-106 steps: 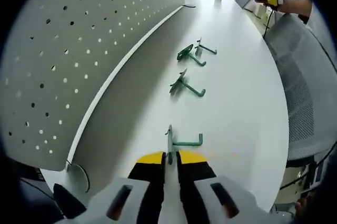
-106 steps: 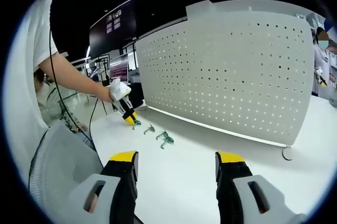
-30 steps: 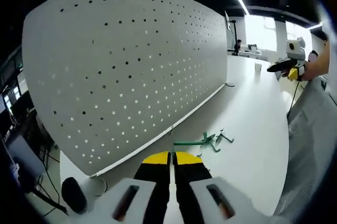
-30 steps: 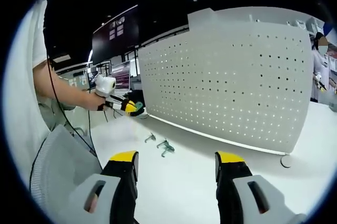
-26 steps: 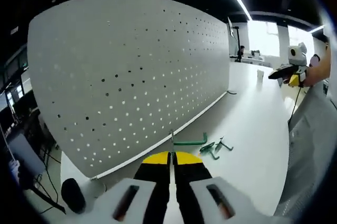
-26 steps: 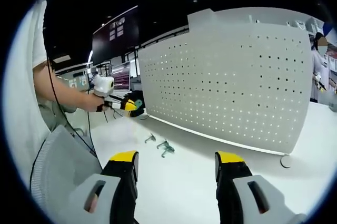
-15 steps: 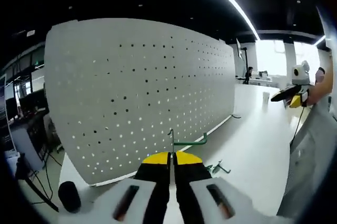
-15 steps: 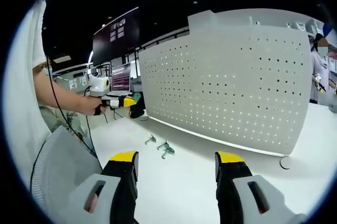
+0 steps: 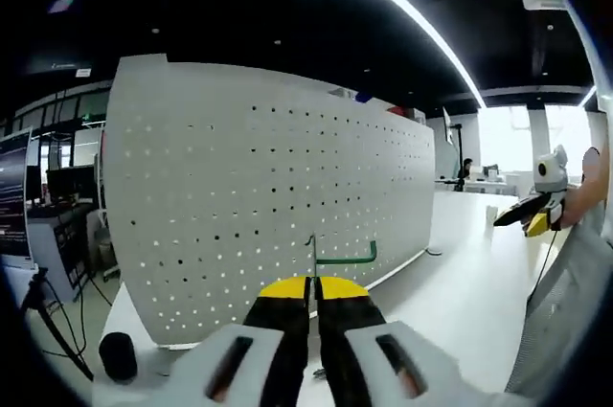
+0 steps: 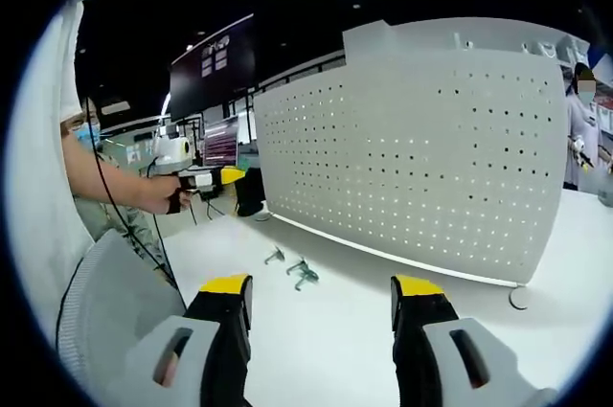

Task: Insert the hook assembly into the mounting plate slot until the hook locks in place.

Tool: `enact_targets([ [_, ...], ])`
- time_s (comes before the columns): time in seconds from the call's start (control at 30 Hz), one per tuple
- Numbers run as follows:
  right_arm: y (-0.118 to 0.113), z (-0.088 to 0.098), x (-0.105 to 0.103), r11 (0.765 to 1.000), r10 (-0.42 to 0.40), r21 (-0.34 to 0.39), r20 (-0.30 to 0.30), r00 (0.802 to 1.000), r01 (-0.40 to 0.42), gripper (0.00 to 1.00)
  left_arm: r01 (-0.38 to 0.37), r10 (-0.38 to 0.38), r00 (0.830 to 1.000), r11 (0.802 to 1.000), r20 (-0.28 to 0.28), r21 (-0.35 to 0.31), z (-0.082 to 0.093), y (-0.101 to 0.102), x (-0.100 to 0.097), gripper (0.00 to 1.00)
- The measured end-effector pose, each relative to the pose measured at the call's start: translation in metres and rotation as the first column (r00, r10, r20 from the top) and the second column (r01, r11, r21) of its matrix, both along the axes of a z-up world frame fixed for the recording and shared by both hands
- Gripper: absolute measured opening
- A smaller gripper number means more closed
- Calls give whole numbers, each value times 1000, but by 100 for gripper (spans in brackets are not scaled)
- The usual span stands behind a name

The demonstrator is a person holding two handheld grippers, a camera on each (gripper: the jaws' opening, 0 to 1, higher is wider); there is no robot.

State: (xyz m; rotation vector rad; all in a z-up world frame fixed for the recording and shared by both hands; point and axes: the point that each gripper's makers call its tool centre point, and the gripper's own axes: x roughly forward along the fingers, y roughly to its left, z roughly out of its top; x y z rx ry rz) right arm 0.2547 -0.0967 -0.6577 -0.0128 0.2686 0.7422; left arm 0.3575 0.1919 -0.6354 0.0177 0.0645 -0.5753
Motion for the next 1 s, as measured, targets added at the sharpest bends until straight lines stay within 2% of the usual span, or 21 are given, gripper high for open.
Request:
enact_targets([
  [0.13, 4, 11, 2, 997, 8, 73, 7, 1000, -8, 57, -1, 1, 1000, 1000, 7, -12, 4, -7, -3, 1],
  [0.37, 12, 22, 6, 996, 15, 84, 27, 1000, -18, 54, 5, -4, 1000, 1000, 29, -26, 14, -25, -8, 1],
  [0.7, 29, 36, 15, 989, 31, 143, 49, 998, -38, 49, 26, -23, 998, 999, 51, -44, 25, -53, -18, 1],
  [1.0, 43, 48, 23, 984, 43, 169, 80, 996, -56, 46, 44, -42, 998, 997, 44, -56, 29, -75, -25, 1],
])
